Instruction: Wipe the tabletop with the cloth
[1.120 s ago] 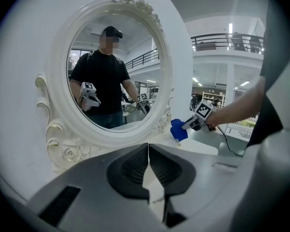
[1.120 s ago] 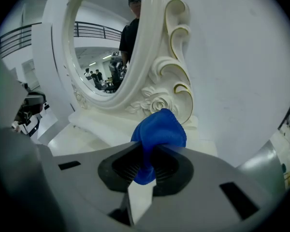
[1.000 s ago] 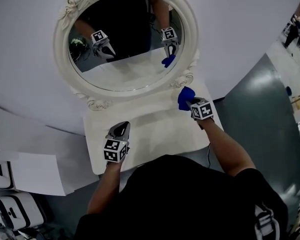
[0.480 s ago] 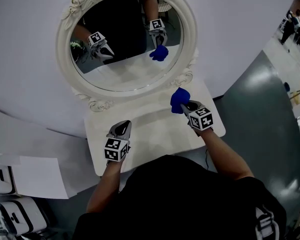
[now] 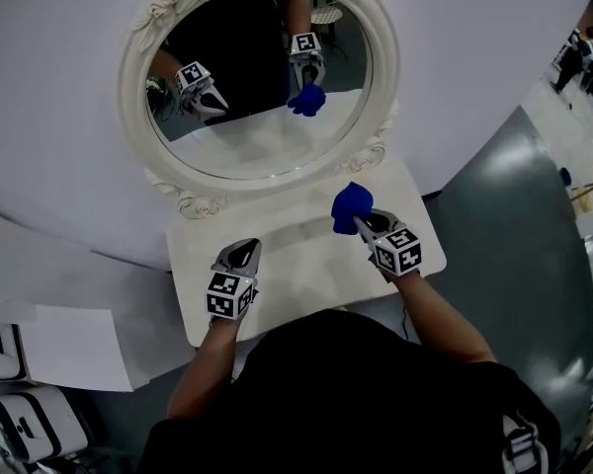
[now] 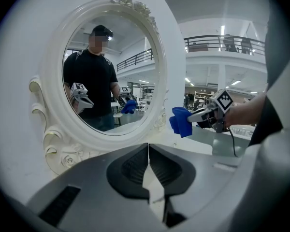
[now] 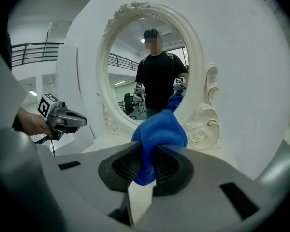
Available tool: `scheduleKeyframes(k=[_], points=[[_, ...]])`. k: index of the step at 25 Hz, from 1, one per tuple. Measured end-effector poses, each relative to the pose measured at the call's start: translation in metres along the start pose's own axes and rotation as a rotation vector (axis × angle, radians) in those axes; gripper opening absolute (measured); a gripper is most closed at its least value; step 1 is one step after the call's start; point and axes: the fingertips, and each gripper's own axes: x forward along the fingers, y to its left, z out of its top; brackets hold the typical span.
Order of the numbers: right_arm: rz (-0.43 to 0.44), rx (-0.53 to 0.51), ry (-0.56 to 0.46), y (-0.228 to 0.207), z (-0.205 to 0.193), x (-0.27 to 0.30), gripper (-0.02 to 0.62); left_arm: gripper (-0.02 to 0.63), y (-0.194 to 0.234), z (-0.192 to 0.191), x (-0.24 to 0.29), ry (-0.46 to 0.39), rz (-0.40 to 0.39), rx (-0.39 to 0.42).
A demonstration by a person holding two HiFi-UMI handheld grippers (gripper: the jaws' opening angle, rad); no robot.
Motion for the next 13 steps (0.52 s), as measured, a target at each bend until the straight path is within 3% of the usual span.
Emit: scheduleKeyframes(k=[13], points=[[-0.005, -0.007, -0.02, 0.0052, 0.0002, -0.0037, 0.04, 0.014, 0.0018, -0.0017, 0.001, 0.003, -0.01, -0.001]])
